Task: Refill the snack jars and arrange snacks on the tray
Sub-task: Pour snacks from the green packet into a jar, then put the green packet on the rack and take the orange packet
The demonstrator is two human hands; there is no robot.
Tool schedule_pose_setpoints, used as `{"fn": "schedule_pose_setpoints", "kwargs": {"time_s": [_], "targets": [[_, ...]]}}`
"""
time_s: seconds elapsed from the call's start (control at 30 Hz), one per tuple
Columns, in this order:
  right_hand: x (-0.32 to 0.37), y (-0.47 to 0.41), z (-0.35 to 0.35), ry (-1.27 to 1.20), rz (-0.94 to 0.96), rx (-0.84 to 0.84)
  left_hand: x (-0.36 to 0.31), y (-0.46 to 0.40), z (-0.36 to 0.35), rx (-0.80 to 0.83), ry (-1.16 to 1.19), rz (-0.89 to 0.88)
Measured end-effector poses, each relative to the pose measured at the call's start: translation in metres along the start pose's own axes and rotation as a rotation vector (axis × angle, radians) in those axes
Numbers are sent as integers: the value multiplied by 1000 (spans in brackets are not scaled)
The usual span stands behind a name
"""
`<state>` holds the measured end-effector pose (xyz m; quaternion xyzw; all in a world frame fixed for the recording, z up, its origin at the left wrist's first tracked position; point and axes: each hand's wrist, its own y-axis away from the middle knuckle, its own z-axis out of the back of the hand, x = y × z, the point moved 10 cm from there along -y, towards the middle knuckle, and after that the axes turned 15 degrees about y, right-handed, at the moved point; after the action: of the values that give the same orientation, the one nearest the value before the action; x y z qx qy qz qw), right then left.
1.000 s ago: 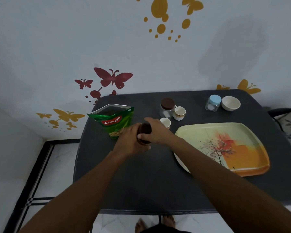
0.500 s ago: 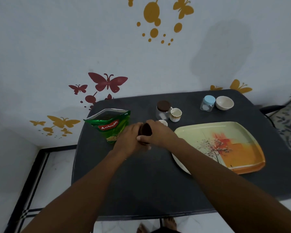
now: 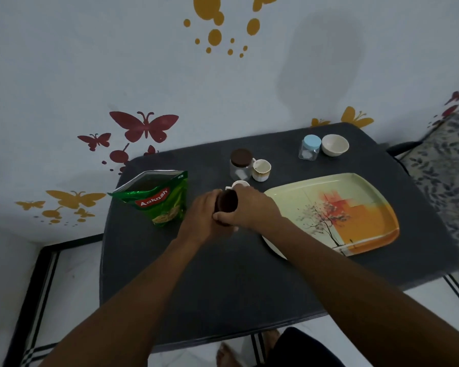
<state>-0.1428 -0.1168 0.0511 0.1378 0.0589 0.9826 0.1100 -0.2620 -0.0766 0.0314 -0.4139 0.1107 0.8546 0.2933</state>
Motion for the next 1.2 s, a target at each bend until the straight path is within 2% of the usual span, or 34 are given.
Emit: {"fn": "schedule_pose_setpoints", "kwargs": {"time_s": [0.07, 0.13, 0.37, 0.63, 0.77, 0.83, 1.03, 1.2], "targets": [[1, 3, -5, -64, 110, 54, 0, -3, -9, -9, 17, -9], [-8, 2, -6, -79, 129, 78, -1, -6, -19, -1, 33, -11], [-56, -14, -1, 59, -5, 110, -15, -25, -52, 14, 166, 35], [-110, -38, -10, -46, -84, 181, -24, -57, -92, 33, 180, 83], [-124, -43, -13, -75, -81, 160, -24, -67, -106, 18, 185, 100], [-127, -47, -14, -73, -69, 121, -24, -72, -110, -38, 123, 83], [-157, -59, -11, 86, -99, 19, 11, -51, -106, -123, -267, 119], [-183, -67, -24, 160, -101, 56, 61, -25, -125, -28, -393, 215]]}}
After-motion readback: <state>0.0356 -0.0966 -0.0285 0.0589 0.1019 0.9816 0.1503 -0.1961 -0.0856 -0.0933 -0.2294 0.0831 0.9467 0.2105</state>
